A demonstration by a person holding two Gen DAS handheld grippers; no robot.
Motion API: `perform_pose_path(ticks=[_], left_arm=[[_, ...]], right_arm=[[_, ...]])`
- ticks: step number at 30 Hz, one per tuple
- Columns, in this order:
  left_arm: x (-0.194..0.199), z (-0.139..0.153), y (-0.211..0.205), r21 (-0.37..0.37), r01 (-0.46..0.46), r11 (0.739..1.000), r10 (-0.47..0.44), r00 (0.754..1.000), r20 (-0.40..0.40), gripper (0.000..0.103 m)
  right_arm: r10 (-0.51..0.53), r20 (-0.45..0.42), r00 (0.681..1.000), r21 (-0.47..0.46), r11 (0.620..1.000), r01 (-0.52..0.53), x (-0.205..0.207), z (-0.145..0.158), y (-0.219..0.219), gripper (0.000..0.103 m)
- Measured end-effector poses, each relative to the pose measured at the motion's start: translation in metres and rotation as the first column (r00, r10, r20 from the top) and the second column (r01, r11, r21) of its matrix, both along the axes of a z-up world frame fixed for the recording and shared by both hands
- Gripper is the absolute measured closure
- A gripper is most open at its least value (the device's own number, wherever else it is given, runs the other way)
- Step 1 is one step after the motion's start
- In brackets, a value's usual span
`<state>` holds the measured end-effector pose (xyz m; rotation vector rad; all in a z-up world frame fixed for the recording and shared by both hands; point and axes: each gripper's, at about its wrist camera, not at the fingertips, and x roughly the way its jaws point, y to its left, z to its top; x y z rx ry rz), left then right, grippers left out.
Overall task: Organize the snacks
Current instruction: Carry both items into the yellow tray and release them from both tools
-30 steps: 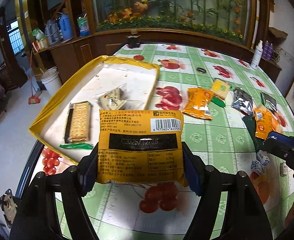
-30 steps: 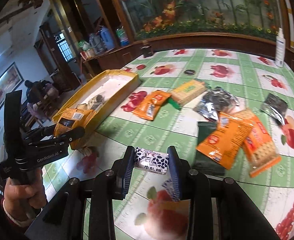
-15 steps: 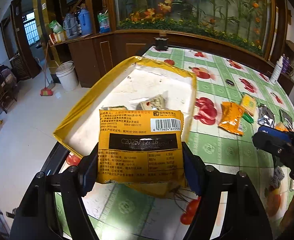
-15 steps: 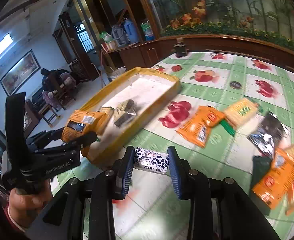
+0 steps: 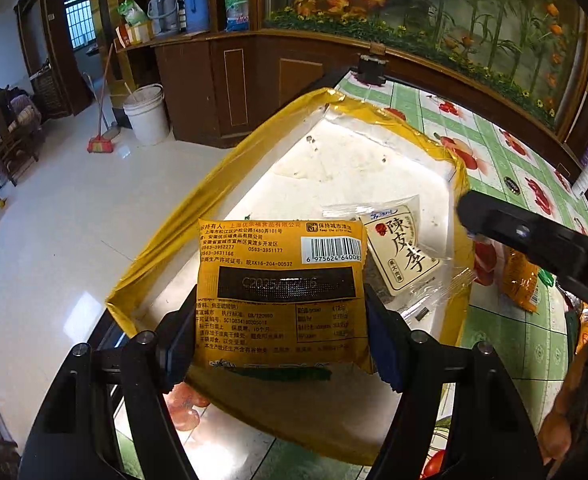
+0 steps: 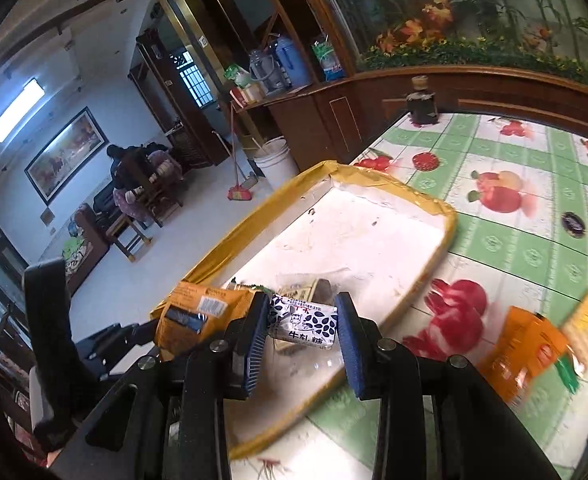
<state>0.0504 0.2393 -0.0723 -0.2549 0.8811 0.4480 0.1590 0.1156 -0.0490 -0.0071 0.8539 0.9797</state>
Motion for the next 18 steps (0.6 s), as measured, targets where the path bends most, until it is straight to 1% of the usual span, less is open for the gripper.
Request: perform_pose_path(ticks=[7, 12, 16, 17, 18], left_arm=[[0.002, -0.005, 0.002, 0.003, 0.001, 1.0, -0.001, 1.0, -0.01, 0.03], [0.003, -0.006, 0.003, 0.006, -0.003, 1.0, 0.003, 1.0, -0.009, 0.029], [0.003, -0.005, 0.003, 0.004, 0.004, 1.0, -0.004, 1.0, -0.017, 0.028], [0.003, -0.005, 0.004, 0.002, 0.002, 1.0, -0.002, 1.0, -0.015, 0.028], [0.002, -0.004, 0.004, 0.001, -0.002, 1.0, 0.002, 1.0, -0.012, 0.028]], right_arm=[[0.009, -0.031, 0.999, -0.03, 0.999, -0.01, 0.013, -0.025, 0.024, 0.069], [0.01, -0.037, 0.999, -0.042, 0.999, -0.011, 0.017, -0.03, 0.029, 0.068], [0.008, -0.031, 0.999, -0.064, 0.998, -0.01, 0.016, -0.033, 0.031, 0.065], [0.005, -0.032, 0.999, -0.062, 0.998, -0.007, 0.015, -0.033, 0.03, 0.06], [0.003, -0.035, 0.999, -0.057, 0.998, -0.005, 0.015, -0.033, 0.028, 0.059]])
